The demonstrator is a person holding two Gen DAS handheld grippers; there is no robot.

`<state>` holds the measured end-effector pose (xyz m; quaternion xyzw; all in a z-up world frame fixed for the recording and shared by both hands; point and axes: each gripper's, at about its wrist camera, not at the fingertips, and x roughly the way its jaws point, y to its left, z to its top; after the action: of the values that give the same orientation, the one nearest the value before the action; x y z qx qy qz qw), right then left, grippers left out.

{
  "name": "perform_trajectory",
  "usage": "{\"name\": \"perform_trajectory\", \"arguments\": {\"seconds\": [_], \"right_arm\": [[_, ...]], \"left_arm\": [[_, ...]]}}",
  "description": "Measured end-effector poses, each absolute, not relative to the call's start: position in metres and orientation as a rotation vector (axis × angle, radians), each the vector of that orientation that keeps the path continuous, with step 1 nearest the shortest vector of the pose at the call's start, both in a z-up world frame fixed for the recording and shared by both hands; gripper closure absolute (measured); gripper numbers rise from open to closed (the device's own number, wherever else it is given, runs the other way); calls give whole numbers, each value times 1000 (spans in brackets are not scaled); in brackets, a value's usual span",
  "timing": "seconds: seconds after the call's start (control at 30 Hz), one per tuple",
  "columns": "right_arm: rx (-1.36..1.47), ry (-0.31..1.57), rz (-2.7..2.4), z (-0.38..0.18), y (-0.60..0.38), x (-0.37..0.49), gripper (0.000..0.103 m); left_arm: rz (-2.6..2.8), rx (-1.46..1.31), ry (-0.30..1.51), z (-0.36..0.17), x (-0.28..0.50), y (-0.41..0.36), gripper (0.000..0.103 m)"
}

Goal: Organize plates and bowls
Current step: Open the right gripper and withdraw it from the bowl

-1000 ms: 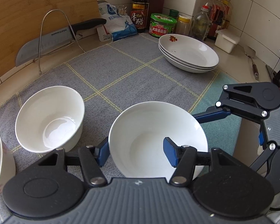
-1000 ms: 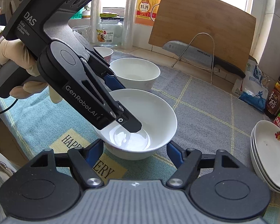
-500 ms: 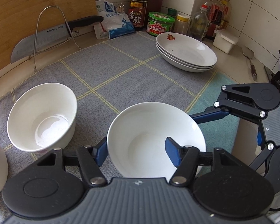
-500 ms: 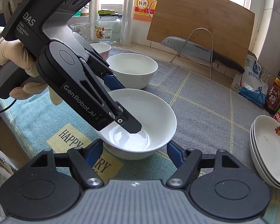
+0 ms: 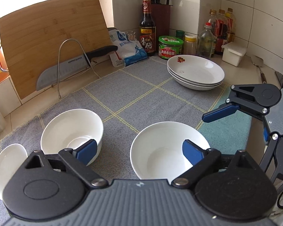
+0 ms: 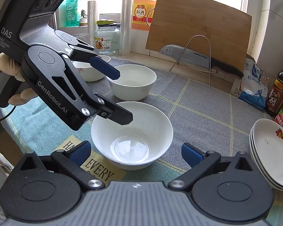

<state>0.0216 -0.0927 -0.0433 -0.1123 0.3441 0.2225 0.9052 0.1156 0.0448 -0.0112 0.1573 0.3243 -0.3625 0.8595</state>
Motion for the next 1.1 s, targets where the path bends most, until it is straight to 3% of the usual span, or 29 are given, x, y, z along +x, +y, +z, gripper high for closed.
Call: {"name": "perform_trajectory", "arguments": {"seconds": [0.43, 1.1], "right_arm": [[-138, 724, 414, -35, -100, 31, 0], [-228, 748, 501, -23, -81, 101, 0]], "left_arm": [[-446, 193, 713, -35, 113, 89, 4], [-374, 267, 658, -52, 144, 83, 4]]}}
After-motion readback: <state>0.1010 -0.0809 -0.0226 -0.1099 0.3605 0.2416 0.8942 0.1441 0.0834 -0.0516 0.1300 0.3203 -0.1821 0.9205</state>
